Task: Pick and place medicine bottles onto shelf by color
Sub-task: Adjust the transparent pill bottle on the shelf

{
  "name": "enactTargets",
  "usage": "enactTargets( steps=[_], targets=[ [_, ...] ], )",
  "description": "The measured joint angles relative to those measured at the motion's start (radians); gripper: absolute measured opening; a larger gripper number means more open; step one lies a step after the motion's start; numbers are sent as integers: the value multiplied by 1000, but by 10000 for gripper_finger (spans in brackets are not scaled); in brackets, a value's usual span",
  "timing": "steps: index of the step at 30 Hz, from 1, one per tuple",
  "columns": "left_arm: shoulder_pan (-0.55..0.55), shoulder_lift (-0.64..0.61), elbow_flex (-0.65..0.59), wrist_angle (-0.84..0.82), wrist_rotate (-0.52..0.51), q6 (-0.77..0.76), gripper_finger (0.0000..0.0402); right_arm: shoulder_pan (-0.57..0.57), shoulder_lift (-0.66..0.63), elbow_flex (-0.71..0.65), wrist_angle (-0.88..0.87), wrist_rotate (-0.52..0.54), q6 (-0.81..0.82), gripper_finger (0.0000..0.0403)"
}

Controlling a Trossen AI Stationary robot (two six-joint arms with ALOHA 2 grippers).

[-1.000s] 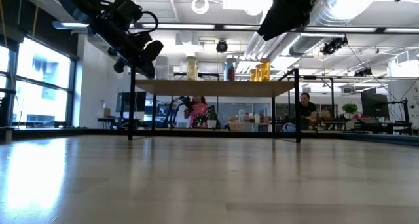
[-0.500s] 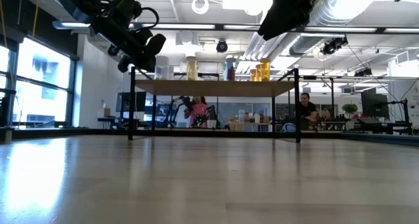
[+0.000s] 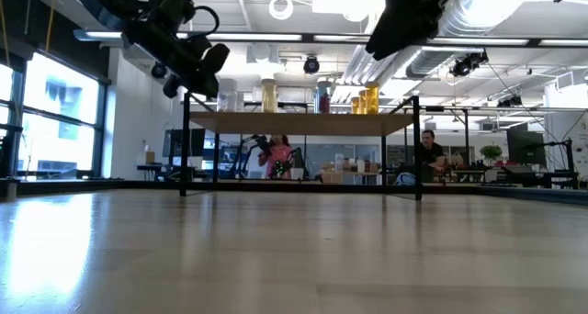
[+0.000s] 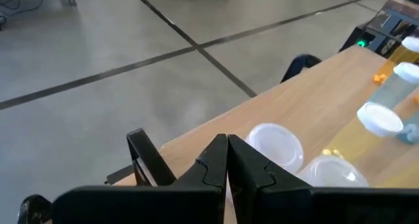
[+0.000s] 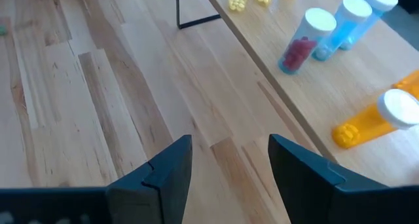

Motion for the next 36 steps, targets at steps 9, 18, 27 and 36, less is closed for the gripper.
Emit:
enactTargets(
  steps=[9, 18, 27, 36],
  targets=[
    [5, -12, 0, -86, 10, -3, 0, 0, 0, 0, -4, 0, 10, 193],
    [-11, -12, 0, -81, 9, -36, 0, 0, 0, 0, -4, 0, 11, 193],
    [-44, -12, 0, -70, -71, -20, 0, 0, 0, 0, -4, -1, 10, 193],
    [-51, 7, 0, -67, -52, -36, 0, 0, 0, 0, -3, -1, 11, 193]
  ],
)
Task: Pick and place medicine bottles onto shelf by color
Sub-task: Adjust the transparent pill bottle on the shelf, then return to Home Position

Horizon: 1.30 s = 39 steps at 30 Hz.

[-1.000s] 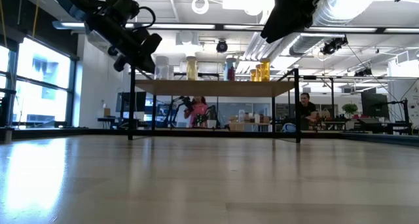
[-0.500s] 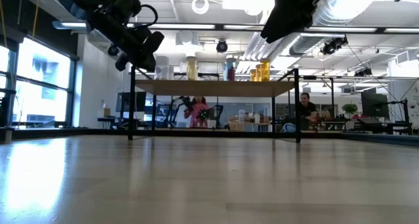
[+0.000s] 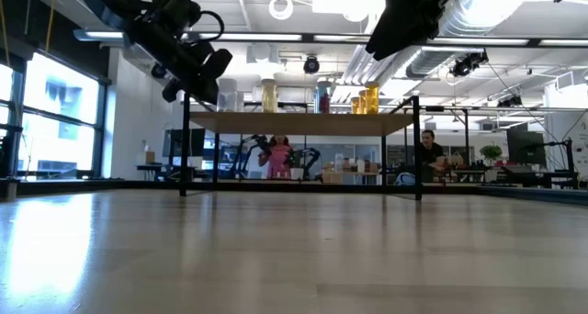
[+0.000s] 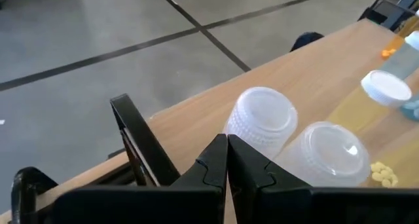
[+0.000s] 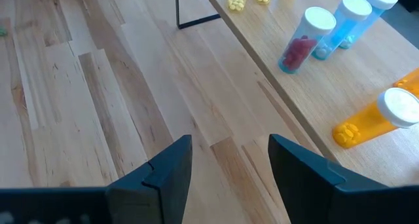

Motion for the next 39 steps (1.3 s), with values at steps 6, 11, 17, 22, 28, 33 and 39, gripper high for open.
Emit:
enactTargets(
  steps=[6, 11, 17, 22, 28, 33, 39],
  targets=[
    [-11, 29, 0, 32, -11, 0, 0, 0, 0, 0, 1, 0, 0, 193],
    [-11, 29, 0, 55, -6, 0, 0, 0, 0, 0, 1, 0, 0, 193],
    [-11, 29, 0, 55, 4, 23, 0, 0, 0, 0, 0, 0, 0, 193],
    [-11, 2, 0, 55, 3, 43, 0, 0, 0, 0, 1, 0, 0, 193],
    [-11, -78, 0, 38, 3, 54, 0, 0, 0, 0, 1, 0, -4, 193],
    [-12, -180, 0, -39, 28, 87, 0, 0, -17, 0, 0, -2, -68, 193],
    [-36, -325, -17, -125, 157, 88, 0, 0, -138, 1, -4, 21, -141, 193]
  ],
)
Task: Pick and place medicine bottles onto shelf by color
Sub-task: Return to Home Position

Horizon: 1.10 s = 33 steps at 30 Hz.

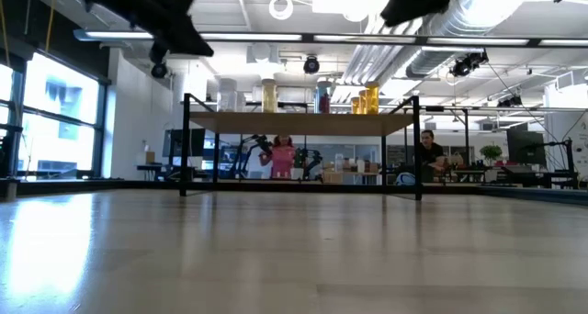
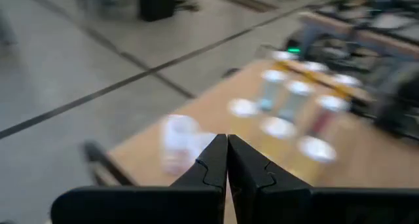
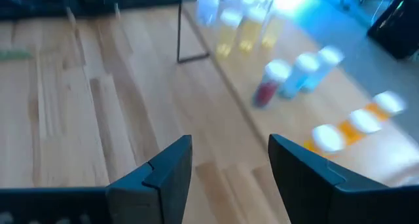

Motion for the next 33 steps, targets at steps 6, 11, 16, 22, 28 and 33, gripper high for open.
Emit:
enactTargets(
  steps=[6, 11, 16, 22, 28, 33],
  targets=[
    [-105, -159, -120, 64, 149, 1, 0, 0, -145, 1, -18, 53, -43, 193],
    [-195, -279, -284, 171, 154, -68, 0, 0, -217, -72, 8, 117, -42, 193],
    [-274, -376, -435, 254, 154, -132, 0, 0, -290, -328, 200, 73, 14, 193],
    [-364, -478, -556, 275, 152, -144, 0, 0, -368, -531, 431, -37, 8, 193],
    [-453, -570, -631, 285, 151, -141, 0, 0, -428, -629, 552, -67, -74, 193],
    [-519, -637, -672, 283, 152, -141, 0, 0, -489, -679, 587, -68, -113, 193]
  ],
)
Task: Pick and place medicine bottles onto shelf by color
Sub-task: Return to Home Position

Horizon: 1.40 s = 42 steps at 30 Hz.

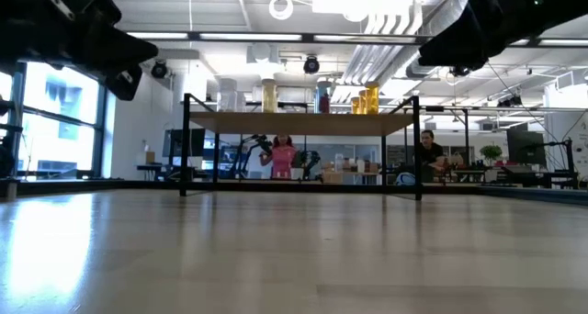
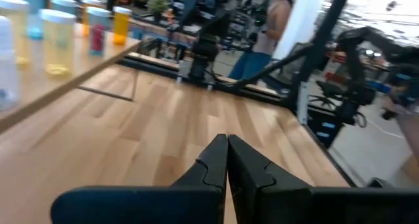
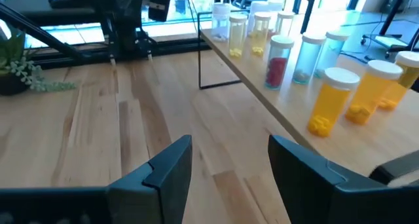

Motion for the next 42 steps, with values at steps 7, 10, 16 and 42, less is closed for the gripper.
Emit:
enactTargets(
  steps=[7, 10, 16, 42],
  targets=[
    [-93, -76, -10, -51, 0, 44, 0, 0, -106, -40, -1, 0, -56, 193],
    [-138, -102, -10, -82, -1, 63, 0, 0, -170, -56, -2, 9, -70, 193],
    [-221, -131, -10, -104, -23, 103, 0, 0, -301, -136, 32, -12, -66, 193],
    [-300, -133, -10, 24, -162, 150, 0, 0, -463, -408, 208, -156, -8, 193]
  ],
)
